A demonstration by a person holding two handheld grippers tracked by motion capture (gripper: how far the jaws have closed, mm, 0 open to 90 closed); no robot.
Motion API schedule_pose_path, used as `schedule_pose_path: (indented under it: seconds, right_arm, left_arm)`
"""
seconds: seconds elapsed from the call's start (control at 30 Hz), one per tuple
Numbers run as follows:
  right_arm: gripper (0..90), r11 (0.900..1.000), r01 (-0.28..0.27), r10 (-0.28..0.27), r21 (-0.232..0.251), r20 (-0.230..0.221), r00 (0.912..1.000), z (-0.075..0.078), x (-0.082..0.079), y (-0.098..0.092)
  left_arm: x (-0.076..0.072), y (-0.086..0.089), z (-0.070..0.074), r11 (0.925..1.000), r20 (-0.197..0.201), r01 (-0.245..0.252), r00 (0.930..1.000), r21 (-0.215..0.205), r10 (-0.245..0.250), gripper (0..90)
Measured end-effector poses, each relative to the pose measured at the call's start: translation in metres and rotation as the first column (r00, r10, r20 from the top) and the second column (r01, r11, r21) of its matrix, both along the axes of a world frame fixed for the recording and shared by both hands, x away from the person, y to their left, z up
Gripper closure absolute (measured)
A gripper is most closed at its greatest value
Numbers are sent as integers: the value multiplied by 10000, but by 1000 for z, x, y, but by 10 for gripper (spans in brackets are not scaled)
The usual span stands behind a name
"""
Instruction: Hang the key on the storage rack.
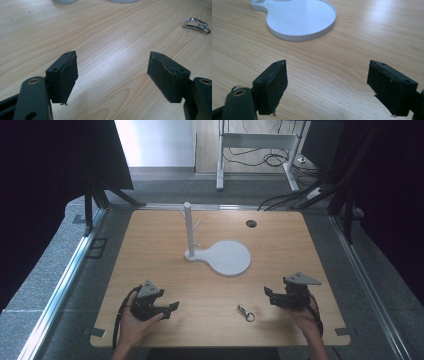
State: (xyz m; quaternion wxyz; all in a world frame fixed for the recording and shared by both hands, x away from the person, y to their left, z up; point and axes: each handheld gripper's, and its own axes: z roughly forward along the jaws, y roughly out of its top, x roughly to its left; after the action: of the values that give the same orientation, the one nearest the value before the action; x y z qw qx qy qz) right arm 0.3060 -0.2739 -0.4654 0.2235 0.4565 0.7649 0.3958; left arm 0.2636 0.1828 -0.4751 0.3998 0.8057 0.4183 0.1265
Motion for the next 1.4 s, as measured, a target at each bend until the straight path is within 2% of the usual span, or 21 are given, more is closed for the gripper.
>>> schedule_pose_path:
  seconds: [0.13,0.2,0.33,0.47,0.6,0.77,0.93,1.2,1.3,1.4]
  right_arm:
    - [188,9999,116,-116,-41,-31,9999,2,0,-5]
    - [200,9999,114,-114,69,-92,9999,2,-2,-9]
    - [241,9996,-266,266,-110,-22,9996,7,-2,-7]
    - [260,9986,-438,438,-285,-7,9990,8,-3,-7]
    - [262,9978,-302,301,-584,-29,9995,6,-2,-11]
    - [281,9981,-173,168,-596,-90,9998,7,-1,-14]
    - [307,9967,-86,73,-810,-158,9998,6,0,-15]
    - [330,9968,-246,211,-764,-462,9987,5,3,-14]
    - [337,9971,-384,352,-654,-489,9982,8,5,-13]
    - [348,9964,-413,374,-737,-535,9979,11,7,-11]
  left_arm:
    - [-3,-2,4,9999,93,124,9999,2,-124,251]
    - [-9,-5,7,9996,-7,268,9996,-62,-268,251]
    - [-16,-9,13,9992,139,393,9991,69,-394,251]
    - [-18,-9,19,9985,159,504,9986,-230,-500,250]
    - [-18,-11,17,9981,3,603,9982,-127,-603,250]
    - [-17,-9,16,9976,-179,677,9975,-166,-680,250]
    - [-19,-6,20,9969,-135,744,9971,-267,-748,250]
    - [-17,1,23,9971,-271,651,9974,-405,-662,250]
    - [-18,1,23,9976,-298,615,9976,-330,-625,250]
    - [-18,1,24,9974,-301,631,9975,-339,-642,250]
